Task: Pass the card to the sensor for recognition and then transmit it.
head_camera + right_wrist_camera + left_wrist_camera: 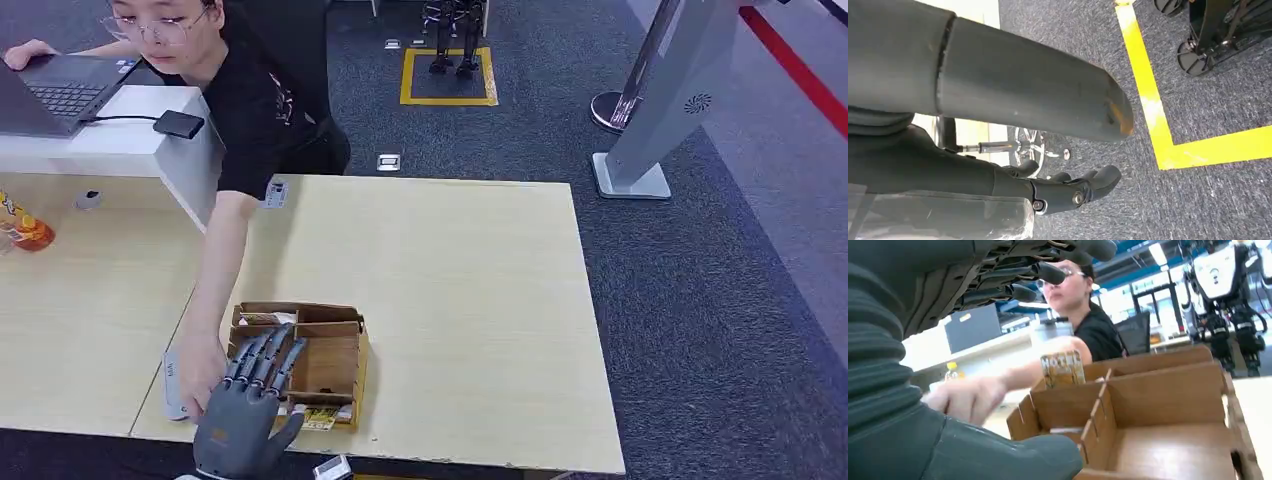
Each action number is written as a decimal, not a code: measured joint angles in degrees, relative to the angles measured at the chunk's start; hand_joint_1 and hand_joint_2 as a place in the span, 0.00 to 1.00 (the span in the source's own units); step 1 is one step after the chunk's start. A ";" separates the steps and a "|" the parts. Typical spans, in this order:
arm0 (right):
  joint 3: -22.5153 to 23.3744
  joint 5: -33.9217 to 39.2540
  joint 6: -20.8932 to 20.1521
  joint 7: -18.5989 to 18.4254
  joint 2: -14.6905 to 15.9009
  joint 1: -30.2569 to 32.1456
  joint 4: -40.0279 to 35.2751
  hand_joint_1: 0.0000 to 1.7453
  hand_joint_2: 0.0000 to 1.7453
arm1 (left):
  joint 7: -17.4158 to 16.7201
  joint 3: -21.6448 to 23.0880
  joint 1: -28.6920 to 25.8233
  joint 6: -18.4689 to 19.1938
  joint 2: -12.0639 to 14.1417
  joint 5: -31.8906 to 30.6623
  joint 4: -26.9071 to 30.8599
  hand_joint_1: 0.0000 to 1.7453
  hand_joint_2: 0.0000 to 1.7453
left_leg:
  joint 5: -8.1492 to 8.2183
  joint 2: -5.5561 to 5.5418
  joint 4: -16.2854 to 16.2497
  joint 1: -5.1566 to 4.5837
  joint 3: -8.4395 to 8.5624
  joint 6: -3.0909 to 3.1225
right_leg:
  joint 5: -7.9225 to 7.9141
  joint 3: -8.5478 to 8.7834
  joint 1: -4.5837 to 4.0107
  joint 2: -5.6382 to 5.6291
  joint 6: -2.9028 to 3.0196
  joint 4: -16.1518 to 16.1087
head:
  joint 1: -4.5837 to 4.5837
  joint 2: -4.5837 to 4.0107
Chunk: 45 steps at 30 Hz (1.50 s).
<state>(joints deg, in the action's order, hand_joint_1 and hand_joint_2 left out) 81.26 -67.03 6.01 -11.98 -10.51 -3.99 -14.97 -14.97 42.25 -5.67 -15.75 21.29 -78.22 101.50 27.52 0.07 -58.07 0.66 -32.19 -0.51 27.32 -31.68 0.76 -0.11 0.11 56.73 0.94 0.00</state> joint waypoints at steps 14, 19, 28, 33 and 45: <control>-0.07 0.00 0.09 0.02 -0.02 0.00 0.00 0.00 0.00 | 3.32 0.02 0.12 -3.87 -2.34 3.85 0.00 0.04 1.00 | 0.00 0.00 -0.01 0.00 0.00 0.00 | 0.00 -0.01 0.00 0.00 0.00 0.00 | -0.02 0.00; -0.09 0.00 0.00 0.02 -0.02 -0.01 0.00 0.00 0.00 | 7.26 0.61 1.17 0.87 -2.40 12.48 0.00 0.04 1.00 | 0.00 0.00 -0.01 0.00 0.00 0.00 | 0.00 0.00 0.00 0.00 0.00 0.00 | 0.00 0.00; -0.22 -0.28 -0.18 0.02 0.02 -0.02 0.00 0.00 0.00 | 9.55 2.21 3.04 6.53 -1.92 19.98 -0.37 0.06 1.00 | 0.00 0.00 -0.02 0.00 0.00 0.00 | 0.00 0.00 0.00 0.00 -0.01 0.00 | 0.00 0.00; -0.35 -0.44 -0.22 0.02 0.05 -0.01 0.00 0.00 0.00 | 9.57 2.36 3.16 7.52 -1.46 20.74 -0.48 0.06 1.00 | 0.00 0.01 -0.02 0.00 0.00 0.00 | -0.01 0.00 0.00 -0.01 0.00 0.00 | 0.00 0.00; -1.20 -0.77 -0.61 0.00 0.59 -0.01 0.02 0.00 0.00 | 9.51 2.40 3.19 11.08 3.82 23.10 -0.96 0.07 1.00 | 0.00 0.00 -0.02 0.00 0.00 0.00 | 0.00 0.00 0.00 -0.01 0.00 0.00 | 0.00 0.00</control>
<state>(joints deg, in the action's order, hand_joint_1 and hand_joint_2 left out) 80.06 -67.80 5.40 -11.98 -9.92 -4.01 -14.95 -5.46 44.65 -2.49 -4.68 25.11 -55.12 100.54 27.52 0.07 -58.09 0.66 -32.19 -0.51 27.31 -31.69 0.76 -0.12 0.11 56.74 0.94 0.00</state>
